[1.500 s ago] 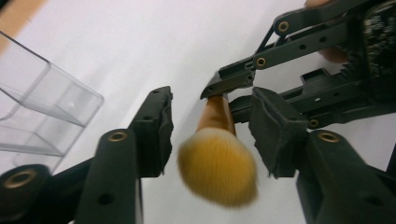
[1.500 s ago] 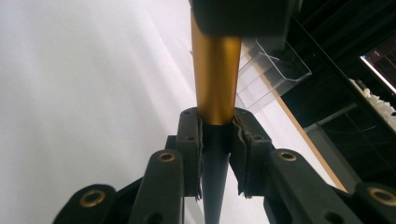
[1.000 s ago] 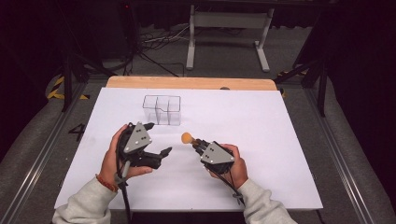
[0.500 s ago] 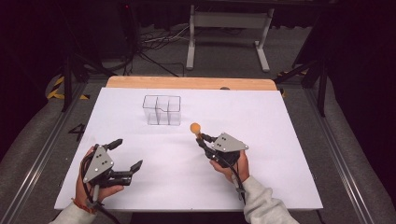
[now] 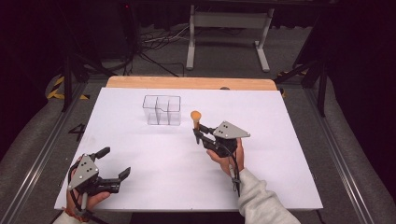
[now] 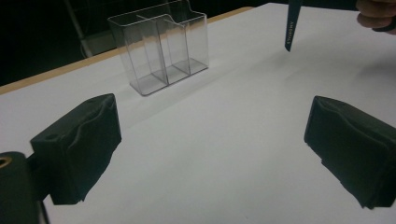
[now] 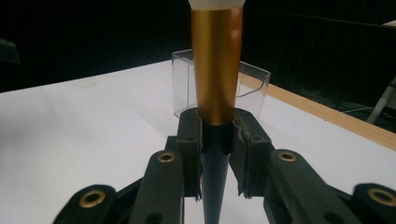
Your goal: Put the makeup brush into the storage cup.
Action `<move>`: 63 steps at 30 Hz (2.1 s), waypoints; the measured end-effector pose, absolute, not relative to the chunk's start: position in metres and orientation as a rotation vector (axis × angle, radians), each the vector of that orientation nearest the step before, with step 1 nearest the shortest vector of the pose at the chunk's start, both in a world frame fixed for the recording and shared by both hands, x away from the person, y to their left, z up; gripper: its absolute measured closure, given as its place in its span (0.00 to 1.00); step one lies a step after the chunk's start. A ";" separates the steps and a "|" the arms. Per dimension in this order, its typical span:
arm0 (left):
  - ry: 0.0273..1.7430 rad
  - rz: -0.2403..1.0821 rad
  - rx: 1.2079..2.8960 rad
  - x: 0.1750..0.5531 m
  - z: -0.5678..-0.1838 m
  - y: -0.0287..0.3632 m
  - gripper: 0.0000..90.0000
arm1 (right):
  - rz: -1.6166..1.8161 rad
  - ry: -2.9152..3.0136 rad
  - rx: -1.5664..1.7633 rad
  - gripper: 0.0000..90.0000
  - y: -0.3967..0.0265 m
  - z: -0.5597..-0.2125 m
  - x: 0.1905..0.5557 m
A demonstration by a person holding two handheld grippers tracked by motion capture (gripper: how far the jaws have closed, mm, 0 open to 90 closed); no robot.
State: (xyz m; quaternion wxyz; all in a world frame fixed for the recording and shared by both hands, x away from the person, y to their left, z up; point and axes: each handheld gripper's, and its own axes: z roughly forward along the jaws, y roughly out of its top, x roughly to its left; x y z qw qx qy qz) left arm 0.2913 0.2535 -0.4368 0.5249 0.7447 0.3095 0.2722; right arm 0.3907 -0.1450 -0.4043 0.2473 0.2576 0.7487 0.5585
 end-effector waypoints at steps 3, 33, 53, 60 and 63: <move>0.742 0.642 1.776 0.291 -0.437 0.254 0.04 | 1.544 2.027 0.711 0.83 -0.143 -0.401 0.396; 0.745 0.620 1.760 0.293 -0.439 0.257 0.04 | 1.677 1.900 0.731 0.83 -0.116 -0.354 0.458; 0.722 0.590 1.737 0.293 -0.441 0.261 0.04 | 1.657 1.883 0.782 0.83 -0.086 -0.353 0.495; 0.720 0.581 1.736 0.292 -0.441 0.262 0.04 | 1.632 1.886 0.822 0.83 -0.081 -0.358 0.507; 0.719 0.577 1.738 0.292 -0.441 0.261 0.04 | 1.620 1.892 0.833 0.83 -0.078 -0.361 0.510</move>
